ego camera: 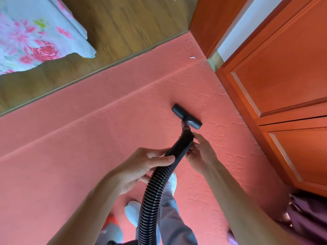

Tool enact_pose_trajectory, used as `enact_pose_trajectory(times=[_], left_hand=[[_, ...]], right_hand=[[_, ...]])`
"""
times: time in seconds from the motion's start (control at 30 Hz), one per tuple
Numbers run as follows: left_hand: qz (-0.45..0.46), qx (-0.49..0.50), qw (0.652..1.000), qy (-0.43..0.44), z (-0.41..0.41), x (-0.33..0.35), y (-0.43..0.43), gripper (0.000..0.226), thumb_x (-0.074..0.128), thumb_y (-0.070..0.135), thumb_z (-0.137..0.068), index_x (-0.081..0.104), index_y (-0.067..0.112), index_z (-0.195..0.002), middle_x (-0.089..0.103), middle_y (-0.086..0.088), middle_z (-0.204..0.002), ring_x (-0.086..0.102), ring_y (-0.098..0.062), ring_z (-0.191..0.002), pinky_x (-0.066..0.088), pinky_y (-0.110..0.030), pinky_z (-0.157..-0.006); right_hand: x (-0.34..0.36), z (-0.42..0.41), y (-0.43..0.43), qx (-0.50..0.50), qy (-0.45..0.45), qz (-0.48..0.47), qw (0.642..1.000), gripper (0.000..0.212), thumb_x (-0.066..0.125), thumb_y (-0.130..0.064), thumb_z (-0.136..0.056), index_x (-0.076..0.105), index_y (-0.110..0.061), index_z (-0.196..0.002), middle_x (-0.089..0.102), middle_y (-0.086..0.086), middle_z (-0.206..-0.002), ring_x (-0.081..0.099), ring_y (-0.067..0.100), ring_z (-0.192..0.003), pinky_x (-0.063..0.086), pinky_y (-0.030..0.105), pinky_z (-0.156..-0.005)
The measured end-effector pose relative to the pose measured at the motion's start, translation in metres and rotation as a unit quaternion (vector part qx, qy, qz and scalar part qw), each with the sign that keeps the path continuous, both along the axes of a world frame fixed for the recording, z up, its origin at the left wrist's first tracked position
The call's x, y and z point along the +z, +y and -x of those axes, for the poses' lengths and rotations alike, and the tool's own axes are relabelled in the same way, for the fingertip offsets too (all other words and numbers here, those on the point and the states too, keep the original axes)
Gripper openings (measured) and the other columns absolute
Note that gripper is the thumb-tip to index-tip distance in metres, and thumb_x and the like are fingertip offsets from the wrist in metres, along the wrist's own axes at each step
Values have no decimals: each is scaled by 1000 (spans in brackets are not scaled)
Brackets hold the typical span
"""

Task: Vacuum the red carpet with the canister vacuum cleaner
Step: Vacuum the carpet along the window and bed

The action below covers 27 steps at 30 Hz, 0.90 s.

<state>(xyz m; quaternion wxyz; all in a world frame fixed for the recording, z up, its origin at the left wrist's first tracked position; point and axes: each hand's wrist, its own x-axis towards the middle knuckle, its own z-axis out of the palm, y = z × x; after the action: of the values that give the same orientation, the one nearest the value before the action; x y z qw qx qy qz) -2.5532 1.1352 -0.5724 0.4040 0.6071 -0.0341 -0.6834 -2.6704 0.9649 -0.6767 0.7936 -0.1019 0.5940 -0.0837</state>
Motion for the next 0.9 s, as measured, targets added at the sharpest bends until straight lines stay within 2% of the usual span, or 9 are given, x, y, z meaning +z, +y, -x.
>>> enact_pose_trajectory(times=[0.13, 0.3, 0.4, 0.47, 0.53, 0.63, 0.7, 0.8, 0.9], left_hand=[[-22, 30, 999, -18, -1, -10, -17, 36, 73, 37, -86, 71, 35, -121, 79, -1, -99, 76, -22, -86, 59, -38, -81], [-53, 102, 991, -69, 6, -27, -57, 33, 69, 33, -92, 69, 32, -125, 75, -9, -91, 74, -25, -81, 60, -42, -83], [-48, 133, 987, -80, -1, -26, -80, 35, 70, 32, -92, 69, 33, -126, 76, -12, -93, 74, -22, -80, 61, -31, -72], [-39, 128, 987, -90, -14, -18, -90, 35, 72, 31, -90, 70, 35, -124, 77, -14, -96, 73, -18, -77, 57, -22, -62], [-30, 109, 989, -97, -32, -5, -95, 34, 73, 32, -88, 72, 35, -122, 77, -12, -95, 71, -12, -74, 55, -20, -59], [-6, 76, 992, -105, -60, 15, -97, 28, 74, 34, -86, 76, 37, -113, 76, 0, -88, 69, -9, -73, 54, -23, -65], [8, 77, 990, -117, -79, 27, -99, 26, 74, 33, -85, 77, 37, -110, 77, 2, -89, 70, -8, -74, 53, -25, -69], [18, 88, 986, -143, -107, 39, -106, 31, 75, 32, -82, 76, 34, -112, 79, 4, -93, 72, -4, -77, 53, -24, -65], [28, 102, 981, -161, -137, 44, -115, 35, 77, 29, -81, 75, 29, -116, 79, 1, -94, 72, -4, -75, 53, -18, -56]], right_hand=[[-7, -23, -11, 11, 27, 15, 999, 38, 61, -19, -93, 53, 2, -123, 56, 11, -84, 56, 19, -71, 49, 28, -64], [-15, -56, -52, 60, 91, 42, 993, 39, 58, -18, -94, 51, 1, -127, 57, 12, -90, 56, 22, -79, 49, 30, -73], [-10, -75, -77, 73, 101, 59, 990, 37, 58, -19, -95, 50, 1, -126, 55, 12, -90, 55, 20, -74, 49, 29, -63], [-3, -87, -91, 62, 91, 71, 991, 40, 58, -16, -96, 48, 3, -130, 55, 12, -89, 56, 19, -71, 49, 25, -49], [5, -97, -98, 42, 66, 73, 994, 37, 57, -14, -97, 49, 3, -128, 55, 13, -85, 56, 20, -69, 49, 22, -42], [23, -112, -100, 16, 16, 62, 998, 21, 56, -12, -98, 49, 0, -114, 52, 11, -80, 54, 19, -67, 50, 23, -43], [33, -127, -102, -1, -16, 60, 998, 20, 56, -11, -97, 50, -1, -113, 52, 13, -81, 54, 21, -68, 51, 22, -43], [42, -159, -110, -9, -50, 66, 997, 25, 56, -10, -96, 52, -1, -119, 53, 16, -86, 56, 23, -70, 52, 23, -46], [53, -195, -122, 5, -65, 75, 995, 28, 57, -12, -95, 53, -2, -121, 53, 14, -82, 55, 21, -66, 51, 22, -45]])
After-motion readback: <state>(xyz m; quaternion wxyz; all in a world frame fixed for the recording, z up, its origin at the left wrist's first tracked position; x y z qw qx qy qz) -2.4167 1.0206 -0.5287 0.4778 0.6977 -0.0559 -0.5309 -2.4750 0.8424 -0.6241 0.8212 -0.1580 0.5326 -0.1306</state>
